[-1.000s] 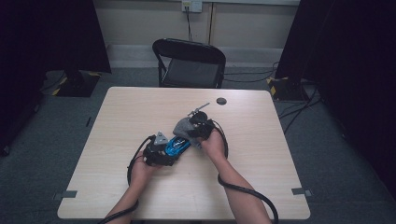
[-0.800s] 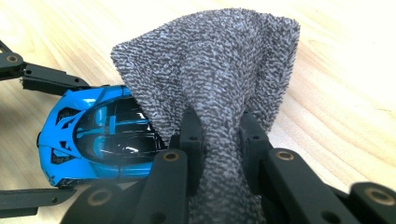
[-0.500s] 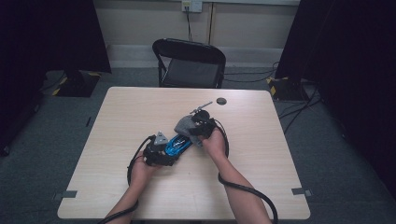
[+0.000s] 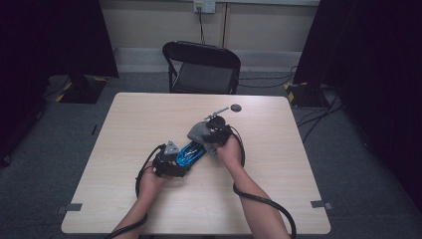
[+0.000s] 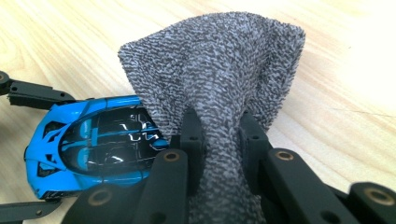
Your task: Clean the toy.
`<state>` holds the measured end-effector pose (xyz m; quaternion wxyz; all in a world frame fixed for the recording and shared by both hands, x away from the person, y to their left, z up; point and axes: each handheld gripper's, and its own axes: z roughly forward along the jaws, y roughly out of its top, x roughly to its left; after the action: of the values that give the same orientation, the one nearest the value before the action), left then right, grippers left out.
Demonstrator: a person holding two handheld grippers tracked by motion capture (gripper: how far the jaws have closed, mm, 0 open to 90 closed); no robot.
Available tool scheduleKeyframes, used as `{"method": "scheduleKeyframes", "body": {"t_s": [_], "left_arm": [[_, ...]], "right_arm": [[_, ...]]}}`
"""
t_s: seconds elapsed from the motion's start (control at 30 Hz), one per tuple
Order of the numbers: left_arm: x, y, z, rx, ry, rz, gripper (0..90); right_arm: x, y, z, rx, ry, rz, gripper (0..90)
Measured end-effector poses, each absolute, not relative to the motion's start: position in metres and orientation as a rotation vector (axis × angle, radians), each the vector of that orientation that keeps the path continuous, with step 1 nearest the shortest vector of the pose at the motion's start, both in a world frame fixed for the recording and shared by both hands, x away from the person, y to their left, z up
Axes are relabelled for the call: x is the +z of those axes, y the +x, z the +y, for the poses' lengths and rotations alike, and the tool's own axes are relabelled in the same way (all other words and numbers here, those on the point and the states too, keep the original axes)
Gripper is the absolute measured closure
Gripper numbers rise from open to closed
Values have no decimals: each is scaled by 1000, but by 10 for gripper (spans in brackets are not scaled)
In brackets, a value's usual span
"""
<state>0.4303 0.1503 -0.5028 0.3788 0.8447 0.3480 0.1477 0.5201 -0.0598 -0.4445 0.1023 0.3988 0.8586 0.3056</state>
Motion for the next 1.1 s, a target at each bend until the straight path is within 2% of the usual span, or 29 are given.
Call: {"method": "scheduleKeyframes", "body": {"t_s": [0.67, 1.1], "left_arm": [[-503, 430, 150, 376, 2158, 890, 236], [-503, 430, 150, 377, 2158, 889, 236]], "right_arm": [[-437, 529, -81, 893, 1222, 2485, 770], [-421, 511, -72, 957, 1113, 2524, 770]]}}
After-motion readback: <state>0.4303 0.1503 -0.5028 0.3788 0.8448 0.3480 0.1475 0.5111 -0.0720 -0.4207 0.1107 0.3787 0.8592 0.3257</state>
